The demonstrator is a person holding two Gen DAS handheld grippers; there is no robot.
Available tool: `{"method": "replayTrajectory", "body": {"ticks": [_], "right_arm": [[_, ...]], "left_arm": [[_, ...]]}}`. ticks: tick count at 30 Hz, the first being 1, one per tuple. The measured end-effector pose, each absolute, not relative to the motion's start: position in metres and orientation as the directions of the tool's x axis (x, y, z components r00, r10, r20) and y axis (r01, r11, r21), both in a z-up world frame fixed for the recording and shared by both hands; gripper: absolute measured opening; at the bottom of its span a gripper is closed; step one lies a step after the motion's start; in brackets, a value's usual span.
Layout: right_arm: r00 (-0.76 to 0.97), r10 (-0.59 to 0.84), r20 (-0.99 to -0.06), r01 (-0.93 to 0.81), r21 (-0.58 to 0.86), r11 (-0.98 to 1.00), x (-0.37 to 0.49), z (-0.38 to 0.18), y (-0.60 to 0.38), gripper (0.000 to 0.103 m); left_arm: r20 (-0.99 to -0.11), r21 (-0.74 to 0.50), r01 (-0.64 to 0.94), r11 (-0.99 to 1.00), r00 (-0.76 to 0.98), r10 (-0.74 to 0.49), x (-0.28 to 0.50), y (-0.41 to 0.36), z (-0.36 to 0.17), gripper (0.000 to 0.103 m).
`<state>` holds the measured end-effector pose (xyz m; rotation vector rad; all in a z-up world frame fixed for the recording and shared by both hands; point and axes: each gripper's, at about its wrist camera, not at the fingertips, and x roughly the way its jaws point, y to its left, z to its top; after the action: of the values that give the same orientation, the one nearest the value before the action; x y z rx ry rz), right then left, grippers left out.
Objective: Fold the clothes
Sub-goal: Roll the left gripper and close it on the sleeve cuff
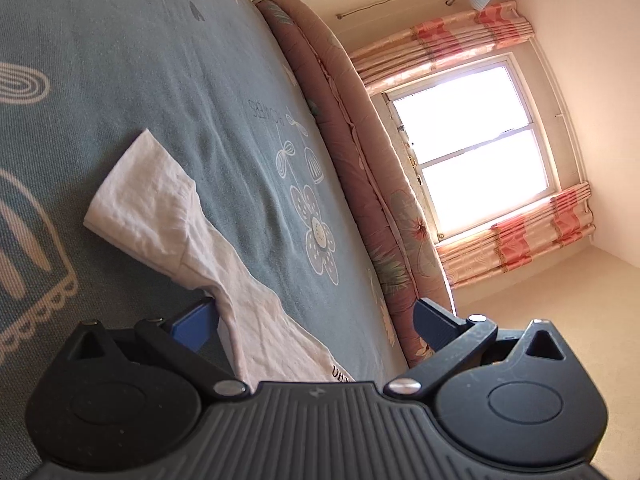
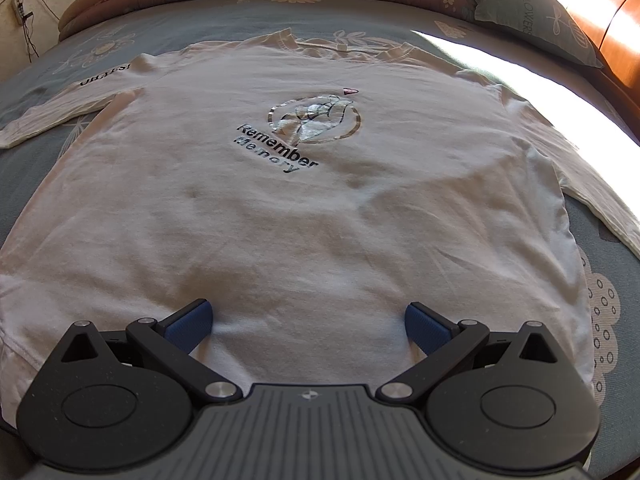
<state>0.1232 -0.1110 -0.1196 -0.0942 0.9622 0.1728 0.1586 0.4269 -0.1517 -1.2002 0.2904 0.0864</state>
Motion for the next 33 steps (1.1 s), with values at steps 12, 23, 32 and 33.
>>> {"method": "replayTrajectory", "body": {"ticks": [12,23,32,33], "right_arm": [[0.558,0.1,-0.823,-0.182,-0.004,0.983,0.123,-0.12,-0.11,0.103],[0.559,0.103,-0.823,-0.185,-0.003,0.983,0.123,-0.12,-0.11,0.103],[0.564,0.112,-0.818,-0.197,-0.002,0.98,0.124,-0.12,-0.111,0.103],[0.567,0.112,-0.816,-0.197,-0.002,0.98,0.123,-0.121,-0.111,0.103]], "left_arm": [[-0.326,-0.845,-0.298,0.444,0.945,0.013,0.177,0.425,-0.154,0.102],[-0.313,-0.855,-0.31,0.415,0.948,0.061,0.183,0.426,-0.154,0.102],[-0.288,-0.879,-0.297,0.373,0.954,0.083,0.181,0.426,-0.154,0.102],[-0.271,-0.897,-0.286,0.337,0.958,0.092,0.182,0.428,-0.155,0.102]]}}
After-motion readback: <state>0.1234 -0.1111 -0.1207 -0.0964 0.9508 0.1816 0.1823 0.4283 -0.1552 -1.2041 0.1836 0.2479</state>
